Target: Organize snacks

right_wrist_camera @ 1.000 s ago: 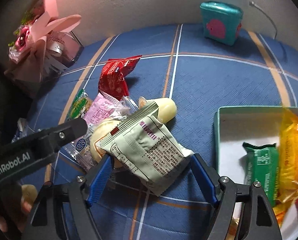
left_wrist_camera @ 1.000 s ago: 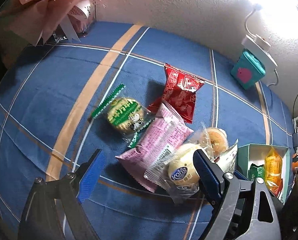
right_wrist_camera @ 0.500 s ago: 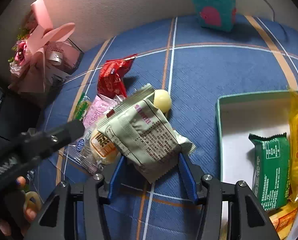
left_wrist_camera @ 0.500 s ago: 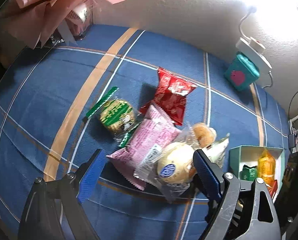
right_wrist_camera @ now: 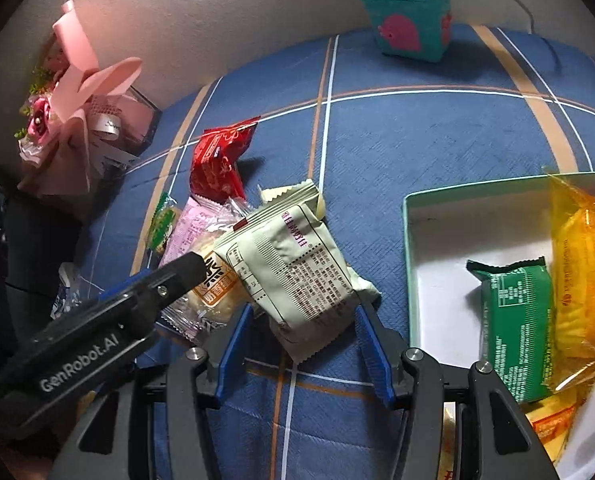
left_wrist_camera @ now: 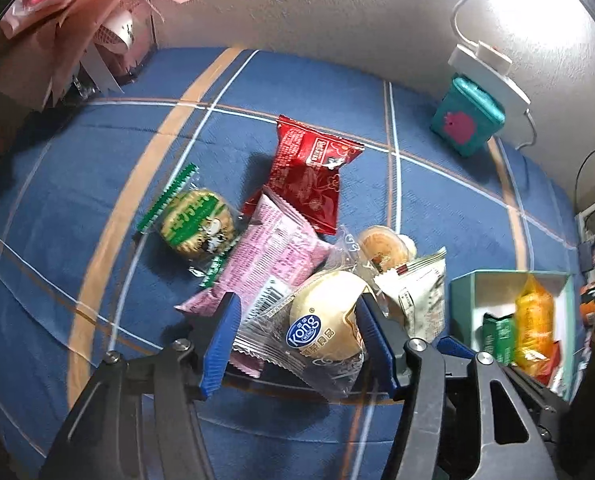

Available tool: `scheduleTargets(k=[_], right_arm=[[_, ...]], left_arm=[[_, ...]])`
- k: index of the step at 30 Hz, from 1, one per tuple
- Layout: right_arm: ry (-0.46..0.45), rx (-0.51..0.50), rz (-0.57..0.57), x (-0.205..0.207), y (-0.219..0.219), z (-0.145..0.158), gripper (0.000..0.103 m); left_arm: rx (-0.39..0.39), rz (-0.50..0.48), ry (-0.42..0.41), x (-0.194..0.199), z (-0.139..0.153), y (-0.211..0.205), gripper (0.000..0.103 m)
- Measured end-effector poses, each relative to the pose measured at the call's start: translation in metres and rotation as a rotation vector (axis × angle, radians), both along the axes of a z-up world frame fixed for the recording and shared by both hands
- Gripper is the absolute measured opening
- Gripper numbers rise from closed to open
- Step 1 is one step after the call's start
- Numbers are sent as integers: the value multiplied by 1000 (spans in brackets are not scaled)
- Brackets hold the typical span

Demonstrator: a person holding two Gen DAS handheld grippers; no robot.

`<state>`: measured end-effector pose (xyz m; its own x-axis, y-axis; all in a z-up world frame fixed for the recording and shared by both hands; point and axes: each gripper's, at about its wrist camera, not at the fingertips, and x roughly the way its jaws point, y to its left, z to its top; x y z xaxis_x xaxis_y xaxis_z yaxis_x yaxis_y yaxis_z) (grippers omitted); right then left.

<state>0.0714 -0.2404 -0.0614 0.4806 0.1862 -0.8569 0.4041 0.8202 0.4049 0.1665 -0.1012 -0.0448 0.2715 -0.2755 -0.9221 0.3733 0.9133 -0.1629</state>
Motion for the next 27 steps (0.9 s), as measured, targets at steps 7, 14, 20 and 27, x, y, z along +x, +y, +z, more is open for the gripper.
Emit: scheduleTargets(k=[7,14,20,27], right_arm=[[-23,-44,2,-2,-5,13,58],[-15,-120,61,20,5,13,67],[0,-96,125,36,0,1,68],[-9,-56,135,43,-6,-8,68]], left_arm=[[-9,47,-26,2,8,4,61],[-22,96,-16,8,7,14,61],[-47,99,-15,10,9,17,61],[-54,85,-1,10,3,13,61]])
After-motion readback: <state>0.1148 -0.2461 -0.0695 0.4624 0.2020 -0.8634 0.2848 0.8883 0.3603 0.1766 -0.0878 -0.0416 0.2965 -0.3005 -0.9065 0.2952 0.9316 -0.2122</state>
